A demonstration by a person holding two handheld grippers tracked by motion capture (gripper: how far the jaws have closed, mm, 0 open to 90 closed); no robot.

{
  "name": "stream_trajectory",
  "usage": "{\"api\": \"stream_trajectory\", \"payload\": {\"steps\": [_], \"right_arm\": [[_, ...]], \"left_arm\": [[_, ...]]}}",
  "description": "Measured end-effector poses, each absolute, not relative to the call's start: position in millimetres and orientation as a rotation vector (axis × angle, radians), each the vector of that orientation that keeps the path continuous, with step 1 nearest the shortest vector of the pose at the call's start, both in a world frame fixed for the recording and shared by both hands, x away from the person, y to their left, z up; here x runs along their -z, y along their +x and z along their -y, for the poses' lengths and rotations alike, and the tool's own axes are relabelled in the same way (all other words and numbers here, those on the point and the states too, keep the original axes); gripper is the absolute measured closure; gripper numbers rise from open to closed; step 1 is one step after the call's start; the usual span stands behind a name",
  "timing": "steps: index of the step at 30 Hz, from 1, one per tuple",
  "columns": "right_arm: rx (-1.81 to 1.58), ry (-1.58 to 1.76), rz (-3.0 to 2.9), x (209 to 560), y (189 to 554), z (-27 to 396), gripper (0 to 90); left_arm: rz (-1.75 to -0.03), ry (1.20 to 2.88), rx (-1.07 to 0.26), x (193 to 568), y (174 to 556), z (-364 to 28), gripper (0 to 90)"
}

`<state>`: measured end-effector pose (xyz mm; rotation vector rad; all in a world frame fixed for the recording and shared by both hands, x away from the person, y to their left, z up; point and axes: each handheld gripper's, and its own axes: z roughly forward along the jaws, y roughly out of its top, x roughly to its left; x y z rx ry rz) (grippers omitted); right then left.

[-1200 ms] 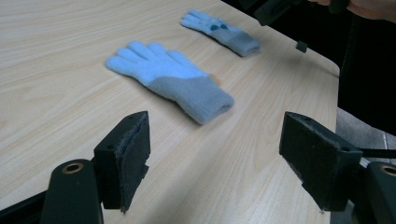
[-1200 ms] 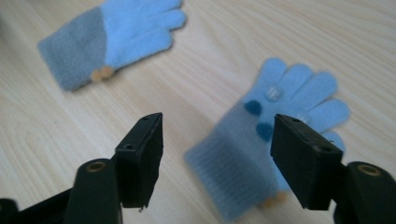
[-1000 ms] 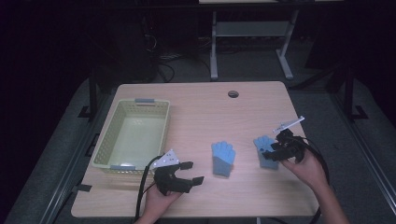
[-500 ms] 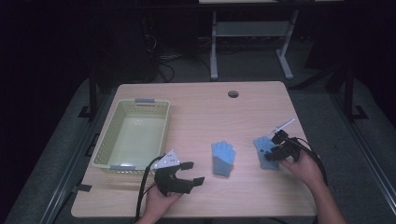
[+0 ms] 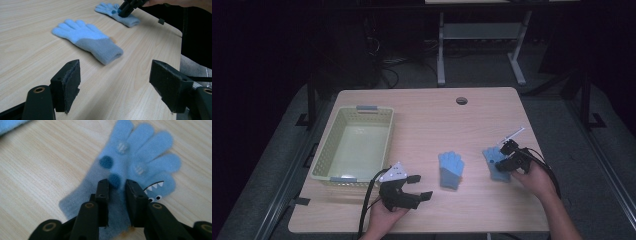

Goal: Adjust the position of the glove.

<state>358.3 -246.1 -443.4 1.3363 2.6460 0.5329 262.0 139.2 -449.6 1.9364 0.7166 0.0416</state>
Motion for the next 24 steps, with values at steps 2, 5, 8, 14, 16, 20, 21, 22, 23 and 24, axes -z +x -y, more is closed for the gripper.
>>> {"api": "stream_trajectory", "payload": {"steps": [2, 5, 8, 14, 16, 20, 21, 22, 23, 24], "right_arm": [[-0.532, 1.344, -2.647, 443, 358, 246, 76.9], [-0.535, 1.36, -2.648, 443, 359, 246, 79.1], [-0.548, 1.418, -2.642, 441, 359, 248, 82.2], [-0.591, 1.473, -2.597, 434, 355, 253, 82.9], [-0.601, 1.475, -2.591, 432, 354, 253, 82.9], [-0.68, 1.477, -2.553, 419, 346, 254, 82.9], [-0.68, 1.477, -2.553, 419, 346, 254, 82.9], [-0.688, 1.472, -2.549, 416, 345, 253, 82.9], [-0.704, 1.468, -2.547, 412, 344, 252, 82.9], [-0.713, 1.458, -2.547, 408, 342, 248, 82.9]], "left_arm": [[-0.714, 1.934, -0.044, 449, 261, -139, 24.7], [-0.71, 1.934, -0.047, 448, 261, -139, 24.7], [-0.72, 1.931, -0.045, 448, 262, -141, 24.7], [-0.727, 1.917, -0.048, 446, 262, -144, 24.7], [-0.728, 1.914, -0.052, 445, 262, -145, 24.7], [-0.736, 1.899, -0.053, 444, 263, -148, 24.7], [-0.736, 1.899, -0.053, 444, 263, -148, 24.7], [-0.737, 1.895, -0.052, 444, 263, -148, 24.7], [-0.738, 1.892, -0.052, 444, 262, -148, 24.8], [-0.735, 1.893, -0.054, 443, 262, -148, 24.7]]}}
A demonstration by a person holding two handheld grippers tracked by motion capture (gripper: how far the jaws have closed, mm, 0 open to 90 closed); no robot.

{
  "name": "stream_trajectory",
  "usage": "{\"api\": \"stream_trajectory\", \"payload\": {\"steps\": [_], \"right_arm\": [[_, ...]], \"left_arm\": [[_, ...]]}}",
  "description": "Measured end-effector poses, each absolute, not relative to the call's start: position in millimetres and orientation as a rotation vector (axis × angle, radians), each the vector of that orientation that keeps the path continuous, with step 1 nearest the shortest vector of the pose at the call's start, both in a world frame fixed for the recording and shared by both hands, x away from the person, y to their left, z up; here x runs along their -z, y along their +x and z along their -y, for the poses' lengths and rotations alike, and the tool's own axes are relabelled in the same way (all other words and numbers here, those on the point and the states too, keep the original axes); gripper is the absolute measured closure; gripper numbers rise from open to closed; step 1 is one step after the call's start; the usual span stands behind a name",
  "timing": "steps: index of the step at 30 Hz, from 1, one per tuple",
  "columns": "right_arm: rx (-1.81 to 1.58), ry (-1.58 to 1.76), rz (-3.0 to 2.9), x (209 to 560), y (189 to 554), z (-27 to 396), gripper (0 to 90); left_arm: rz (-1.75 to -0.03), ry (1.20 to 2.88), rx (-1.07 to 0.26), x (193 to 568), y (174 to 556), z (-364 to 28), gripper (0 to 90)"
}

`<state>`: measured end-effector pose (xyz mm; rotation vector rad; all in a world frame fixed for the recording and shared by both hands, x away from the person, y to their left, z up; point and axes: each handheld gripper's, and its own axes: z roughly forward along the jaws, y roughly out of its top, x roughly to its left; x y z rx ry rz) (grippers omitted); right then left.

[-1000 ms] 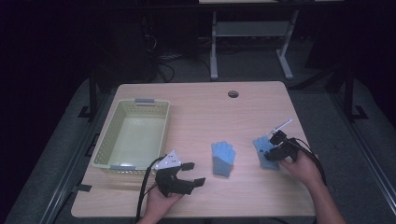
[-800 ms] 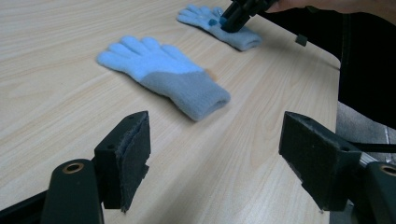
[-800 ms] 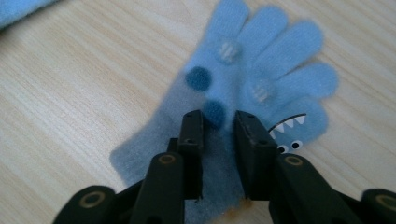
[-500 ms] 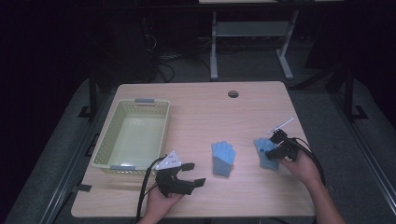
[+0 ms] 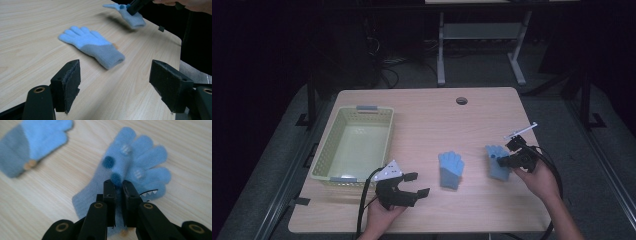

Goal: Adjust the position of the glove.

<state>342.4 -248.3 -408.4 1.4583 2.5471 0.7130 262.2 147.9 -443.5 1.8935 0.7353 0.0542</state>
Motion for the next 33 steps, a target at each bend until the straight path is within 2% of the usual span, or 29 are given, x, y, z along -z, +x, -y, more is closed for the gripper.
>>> {"api": "stream_trajectory", "payload": {"steps": [11, 33], "right_arm": [[-0.747, 1.374, -2.577, 391, 339, 220, 82.8], [-0.805, 1.296, -2.624, 381, 340, 176, 82.4]], "left_arm": [[-0.727, 1.896, -0.054, 443, 261, -147, 24.8], [-0.729, 1.896, -0.059, 444, 261, -146, 24.9]]}}
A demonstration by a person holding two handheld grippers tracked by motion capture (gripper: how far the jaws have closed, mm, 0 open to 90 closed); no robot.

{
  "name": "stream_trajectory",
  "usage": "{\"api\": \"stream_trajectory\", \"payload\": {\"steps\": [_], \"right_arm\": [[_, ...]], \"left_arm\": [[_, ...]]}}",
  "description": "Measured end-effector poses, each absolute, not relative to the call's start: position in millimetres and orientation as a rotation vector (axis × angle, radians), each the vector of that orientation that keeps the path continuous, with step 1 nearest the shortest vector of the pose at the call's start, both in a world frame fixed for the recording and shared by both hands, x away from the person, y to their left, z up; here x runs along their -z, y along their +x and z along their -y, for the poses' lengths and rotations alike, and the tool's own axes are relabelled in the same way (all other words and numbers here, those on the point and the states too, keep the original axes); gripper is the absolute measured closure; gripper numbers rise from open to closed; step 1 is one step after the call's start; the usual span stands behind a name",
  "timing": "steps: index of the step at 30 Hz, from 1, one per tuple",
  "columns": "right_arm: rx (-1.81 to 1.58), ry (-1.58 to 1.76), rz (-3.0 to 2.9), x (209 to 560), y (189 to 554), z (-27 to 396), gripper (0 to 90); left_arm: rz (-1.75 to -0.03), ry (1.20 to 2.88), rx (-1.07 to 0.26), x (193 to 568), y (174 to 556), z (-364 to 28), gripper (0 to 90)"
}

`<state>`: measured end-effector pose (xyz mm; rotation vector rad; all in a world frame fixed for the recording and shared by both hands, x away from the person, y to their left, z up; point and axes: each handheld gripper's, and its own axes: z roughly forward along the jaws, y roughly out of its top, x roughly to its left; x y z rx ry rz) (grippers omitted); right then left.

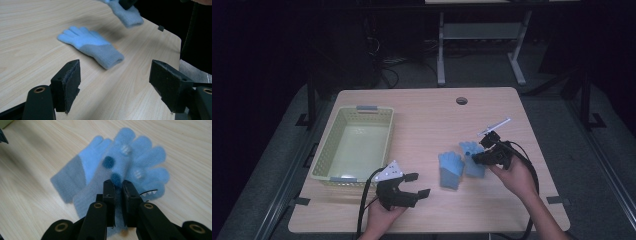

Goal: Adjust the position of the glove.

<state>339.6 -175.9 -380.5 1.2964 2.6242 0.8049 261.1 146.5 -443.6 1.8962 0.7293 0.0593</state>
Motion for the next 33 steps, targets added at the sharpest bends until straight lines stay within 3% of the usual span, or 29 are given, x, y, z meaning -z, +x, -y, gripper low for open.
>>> {"api": "stream_trajectory", "payload": {"steps": [15, 33], "right_arm": [[-0.851, 1.27, -2.668, 392, 341, 132, 81.9], [-0.816, 1.32, -2.693, 418, 341, 109, 80.7]], "left_arm": [[-0.723, 1.891, -0.076, 442, 260, -148, 25.0], [-0.729, 1.897, -0.075, 442, 260, -149, 25.0]]}}
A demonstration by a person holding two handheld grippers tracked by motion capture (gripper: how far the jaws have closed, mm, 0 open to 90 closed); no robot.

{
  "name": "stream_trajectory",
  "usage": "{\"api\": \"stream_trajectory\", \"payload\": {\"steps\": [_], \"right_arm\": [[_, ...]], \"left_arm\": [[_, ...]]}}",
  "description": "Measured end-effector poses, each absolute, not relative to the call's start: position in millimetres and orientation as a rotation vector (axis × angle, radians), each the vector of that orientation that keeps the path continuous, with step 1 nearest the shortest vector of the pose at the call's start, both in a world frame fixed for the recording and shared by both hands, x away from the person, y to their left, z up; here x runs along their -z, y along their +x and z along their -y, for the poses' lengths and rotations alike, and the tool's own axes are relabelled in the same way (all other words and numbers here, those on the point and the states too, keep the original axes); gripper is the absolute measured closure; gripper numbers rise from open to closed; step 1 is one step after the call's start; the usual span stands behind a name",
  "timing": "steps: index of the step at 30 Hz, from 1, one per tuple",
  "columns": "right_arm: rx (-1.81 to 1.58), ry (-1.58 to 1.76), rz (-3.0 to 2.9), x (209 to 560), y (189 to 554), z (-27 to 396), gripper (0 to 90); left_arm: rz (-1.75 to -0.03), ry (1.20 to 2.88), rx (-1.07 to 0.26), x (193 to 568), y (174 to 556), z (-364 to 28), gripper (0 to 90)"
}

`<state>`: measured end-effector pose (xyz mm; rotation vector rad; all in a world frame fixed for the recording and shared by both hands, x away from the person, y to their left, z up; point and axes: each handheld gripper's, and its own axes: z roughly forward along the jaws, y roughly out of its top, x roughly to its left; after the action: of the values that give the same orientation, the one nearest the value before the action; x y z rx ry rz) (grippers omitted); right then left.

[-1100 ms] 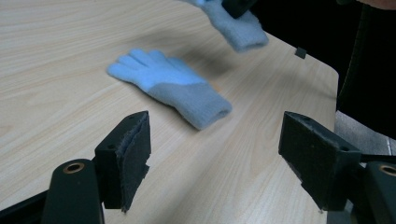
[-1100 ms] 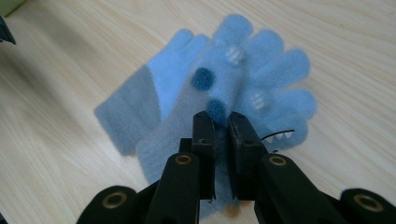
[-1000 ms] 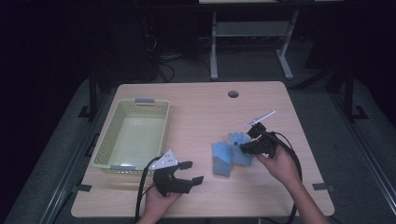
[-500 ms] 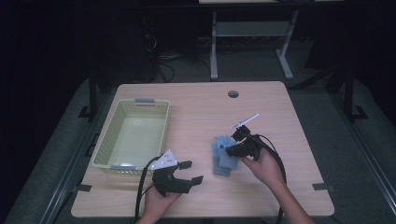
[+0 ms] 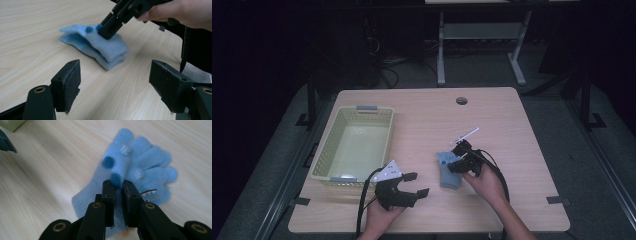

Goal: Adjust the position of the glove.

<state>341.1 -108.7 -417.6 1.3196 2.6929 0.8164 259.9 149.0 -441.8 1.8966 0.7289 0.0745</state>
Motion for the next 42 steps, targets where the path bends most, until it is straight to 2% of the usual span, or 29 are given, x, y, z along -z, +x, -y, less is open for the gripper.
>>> {"api": "stream_trajectory", "payload": {"steps": [5, 7, 10, 11, 13, 17, 23, 26, 28, 29, 32, 42], "right_arm": [[-0.769, 1.306, -2.697, 425, 340, 105, 78.7], [-0.764, 1.31, -2.692, 426, 339, 103, 75.7], [-0.781, 1.323, -2.654, 422, 340, 105, 65.4], [-0.781, 1.323, -2.654, 422, 340, 105, 65.4], [-0.822, 1.32, -2.62, 417, 340, 106, 66.4], [-0.859, 1.295, -2.61, 416, 342, 102, 78.8], [-0.812, 1.341, -2.661, 437, 351, 101, 80.8], [-0.846, 1.363, -2.659, 440, 350, 103, 78.1], [-0.909, 1.37, -2.627, 433, 348, 108, 71.0], [-0.909, 1.37, -2.627, 433, 348, 108, 71.0], [-0.947, 1.395, -2.611, 428, 345, 116, 62.5], [-1.055, 1.472, -2.558, 425, 338, 143, 48.2]], "left_arm": [[-0.726, 1.895, -0.077, 441, 259, -149, 25.1], [-0.729, 1.895, -0.072, 442, 260, -149, 25.1], [-0.732, 1.895, -0.074, 442, 260, -149, 25.1], [-0.732, 1.895, -0.074, 442, 260, -149, 25.1], [-0.735, 1.893, -0.071, 442, 260, -149, 25.1], [-0.737, 1.896, -0.063, 443, 261, -148, 25.5], [-0.75, 1.899, -0.039, 444, 262, -149, 28.7], [-0.759, 1.901, -0.038, 444, 263, -149, 28.8], [-0.771, 1.895, -0.024, 444, 264, -149, 28.9], [-0.782, 1.889, -0.015, 444, 265, -149, 28.9], [-0.804, 1.88, 0.01, 444, 268, -148, 28.8], [-0.883, 1.859, 0.067, 447, 277, -138, 29.0]]}}
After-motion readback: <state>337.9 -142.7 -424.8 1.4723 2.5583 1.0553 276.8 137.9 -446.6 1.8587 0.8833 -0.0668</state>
